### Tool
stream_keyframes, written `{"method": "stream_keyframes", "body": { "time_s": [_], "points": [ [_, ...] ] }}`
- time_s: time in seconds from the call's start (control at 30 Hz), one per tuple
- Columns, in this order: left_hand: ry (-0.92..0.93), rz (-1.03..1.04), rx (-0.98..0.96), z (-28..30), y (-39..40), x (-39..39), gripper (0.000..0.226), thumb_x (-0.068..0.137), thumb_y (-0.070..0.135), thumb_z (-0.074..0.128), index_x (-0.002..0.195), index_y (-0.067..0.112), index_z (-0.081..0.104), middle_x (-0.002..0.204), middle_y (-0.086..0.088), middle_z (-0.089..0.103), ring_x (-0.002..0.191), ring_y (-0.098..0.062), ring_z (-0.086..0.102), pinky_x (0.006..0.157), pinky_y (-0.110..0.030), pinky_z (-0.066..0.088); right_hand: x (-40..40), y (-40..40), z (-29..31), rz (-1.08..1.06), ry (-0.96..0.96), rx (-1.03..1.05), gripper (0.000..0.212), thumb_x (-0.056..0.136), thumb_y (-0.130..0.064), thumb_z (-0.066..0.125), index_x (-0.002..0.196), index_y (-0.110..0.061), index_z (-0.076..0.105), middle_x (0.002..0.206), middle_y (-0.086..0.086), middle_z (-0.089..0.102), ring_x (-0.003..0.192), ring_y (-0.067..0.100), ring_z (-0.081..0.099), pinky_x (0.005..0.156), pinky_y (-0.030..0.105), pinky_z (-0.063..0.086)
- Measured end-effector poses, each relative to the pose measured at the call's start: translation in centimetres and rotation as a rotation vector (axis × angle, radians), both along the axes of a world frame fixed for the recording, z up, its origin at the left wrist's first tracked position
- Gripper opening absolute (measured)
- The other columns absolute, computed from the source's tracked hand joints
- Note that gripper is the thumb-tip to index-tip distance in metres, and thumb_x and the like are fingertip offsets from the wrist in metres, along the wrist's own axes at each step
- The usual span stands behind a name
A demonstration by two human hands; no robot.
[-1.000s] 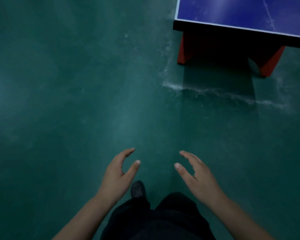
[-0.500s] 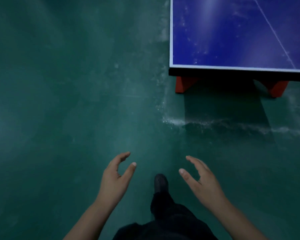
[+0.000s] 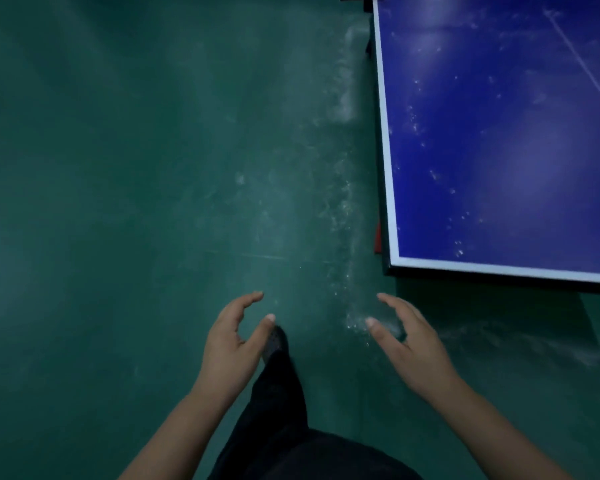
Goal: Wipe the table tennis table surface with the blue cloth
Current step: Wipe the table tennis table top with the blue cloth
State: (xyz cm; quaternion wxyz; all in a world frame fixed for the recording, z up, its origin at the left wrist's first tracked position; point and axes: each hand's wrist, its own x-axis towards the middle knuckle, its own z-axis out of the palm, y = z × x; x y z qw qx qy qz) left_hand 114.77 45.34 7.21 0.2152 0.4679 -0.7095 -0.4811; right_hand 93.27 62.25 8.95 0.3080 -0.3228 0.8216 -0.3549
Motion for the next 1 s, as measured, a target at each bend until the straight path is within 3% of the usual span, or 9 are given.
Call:
{"method": "stream_keyframes", "body": {
  "time_s": [0.07,0.23,0.37,0.6,0.73,0.83,1.0],
  "points": [
    [-0.002,0.007,0.03,-0.2,-5.8,-2.2,0.033,0.091,0.027,0.07,0.112,0.05,0.058,0.122,0.033,0.054,0.112,0.02,0.045,0.107,-0.032,0.042,-2.4,-5.2,-0.2,-0.052,-0.002,0.013,0.07,0.083,-0.072,0.052,0.142,-0.034,0.046,0.137,-0.021,0.04,0.126,-0.003,0.036,0.103,0.024,0.031],
    [-0.02,-0.059,0.047,1.1,-20.7,-9.2,0.032,0.092,0.028,0.069,0.11,0.05,0.057,0.123,0.029,0.056,0.113,0.008,0.052,0.104,-0.034,0.045,-9.1,-17.5,1.2,-0.163,0.011,0.046,0.06,0.088,-0.055,0.056,0.143,-0.033,0.045,0.147,-0.012,0.042,0.126,0.0,0.035,0.102,0.028,0.033],
    [-0.036,-0.15,0.064,1.9,-29.7,-16.8,0.032,0.092,0.029,0.068,0.112,0.05,0.057,0.126,0.022,0.058,0.119,-0.005,0.053,0.101,-0.03,0.044,-15.0,-24.9,1.8,-0.232,-0.001,0.03,0.065,0.085,-0.061,0.052,0.143,-0.033,0.045,0.149,-0.011,0.043,0.128,0.003,0.038,0.105,0.031,0.035],
    [-0.024,-0.248,0.003,0.4,-43.1,-33.1,0.033,0.093,0.03,0.066,0.115,0.051,0.054,0.124,0.027,0.056,0.12,0.002,0.053,0.104,-0.023,0.039,-27.7,-38.7,0.0,-0.325,-0.032,-0.011,0.06,0.087,-0.056,0.054,0.142,-0.033,0.046,0.144,-0.014,0.045,0.128,0.004,0.04,0.109,0.034,0.037],
    [-0.048,-0.256,0.018,0.3,-49.5,-41.5,0.031,0.094,0.033,0.065,0.115,0.053,0.054,0.127,0.025,0.057,0.119,0.014,0.048,0.102,-0.021,0.039,-35.7,-45.7,0.0,-0.327,-0.054,0.009,0.055,0.092,-0.051,0.058,0.143,-0.034,0.045,0.145,-0.012,0.046,0.132,0.007,0.042,0.11,0.036,0.039],
    [-0.028,-0.266,-0.022,0.6,-55.0,-47.9,0.03,0.093,0.034,0.067,0.114,0.052,0.056,0.126,0.023,0.06,0.121,0.008,0.051,0.101,-0.019,0.04,-41.6,-50.9,0.7,-0.331,-0.059,0.009,0.054,0.093,-0.047,0.059,0.143,-0.035,0.044,0.146,-0.014,0.044,0.128,0.001,0.037,0.104,0.028,0.034],
    [-0.006,-0.259,-0.003,0.9,-63.9,-57.2,0.029,0.094,0.031,0.067,0.113,0.049,0.059,0.126,0.018,0.062,0.12,0.005,0.054,0.094,-0.009,0.037,-50.4,-59.0,1.2,-0.365,-0.063,0.022,0.053,0.093,-0.047,0.06,0.142,-0.037,0.044,0.148,-0.015,0.042,0.127,0.001,0.037,0.103,0.03,0.036]
  ]
}}
